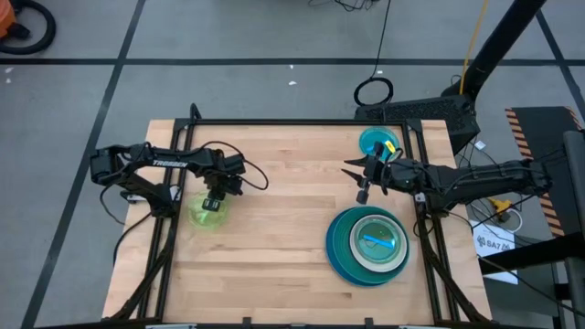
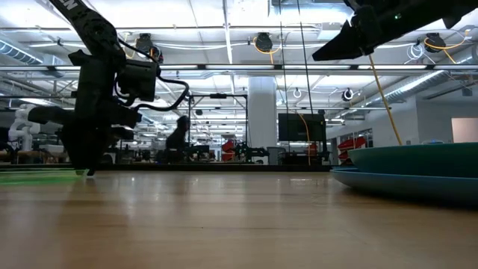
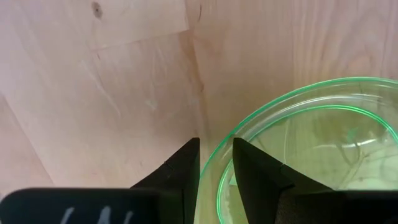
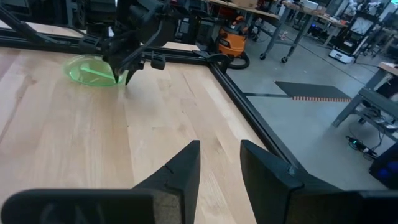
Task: Stack plastic plates
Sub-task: Stack the light green plate on top of the light blue plate
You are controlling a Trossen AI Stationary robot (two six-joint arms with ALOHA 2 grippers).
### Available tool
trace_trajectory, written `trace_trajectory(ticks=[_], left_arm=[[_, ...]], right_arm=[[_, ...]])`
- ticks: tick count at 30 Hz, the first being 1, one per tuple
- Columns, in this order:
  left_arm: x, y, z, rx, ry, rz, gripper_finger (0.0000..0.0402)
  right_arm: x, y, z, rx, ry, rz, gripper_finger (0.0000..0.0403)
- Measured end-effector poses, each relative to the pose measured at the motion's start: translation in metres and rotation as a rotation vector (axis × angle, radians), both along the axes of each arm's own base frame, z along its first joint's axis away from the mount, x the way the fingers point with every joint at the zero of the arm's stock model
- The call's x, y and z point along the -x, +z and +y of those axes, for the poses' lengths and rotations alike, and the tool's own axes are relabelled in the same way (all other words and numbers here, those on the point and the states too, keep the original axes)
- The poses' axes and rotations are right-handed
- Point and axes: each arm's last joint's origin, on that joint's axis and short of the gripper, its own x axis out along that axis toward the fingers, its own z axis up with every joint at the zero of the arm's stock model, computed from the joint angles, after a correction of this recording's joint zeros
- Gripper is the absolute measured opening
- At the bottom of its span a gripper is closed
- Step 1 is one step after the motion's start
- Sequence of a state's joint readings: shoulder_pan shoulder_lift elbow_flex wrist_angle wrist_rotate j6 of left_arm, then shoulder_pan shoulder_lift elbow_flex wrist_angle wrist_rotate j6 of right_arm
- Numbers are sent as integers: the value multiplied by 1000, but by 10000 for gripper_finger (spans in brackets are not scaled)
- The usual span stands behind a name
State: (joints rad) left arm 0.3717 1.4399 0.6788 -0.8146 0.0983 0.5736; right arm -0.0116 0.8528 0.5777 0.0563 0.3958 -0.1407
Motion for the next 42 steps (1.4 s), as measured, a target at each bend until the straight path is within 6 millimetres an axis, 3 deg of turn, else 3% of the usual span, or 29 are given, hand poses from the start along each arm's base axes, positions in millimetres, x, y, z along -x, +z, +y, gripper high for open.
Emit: trace_trajectory(ticks=[4,12,18,31,42], left_arm=[[0,0,0,0,6,1,85],[0,1,0,1,10,0,8],[-4,5,2,-4,45,-13,7],[-37,45,14,-68,61,-193,6],[-47,56,17,-87,179,-331,5]], right_arm=[[0,0,-1,-8,-5,1,107],[0,-1,-1,-8,-4,3,107],[0,-1,-1,-9,-4,5,107],[0,-1,-1,-9,-4,8,107],[1,-2,-1,-14,-6,19,107]])
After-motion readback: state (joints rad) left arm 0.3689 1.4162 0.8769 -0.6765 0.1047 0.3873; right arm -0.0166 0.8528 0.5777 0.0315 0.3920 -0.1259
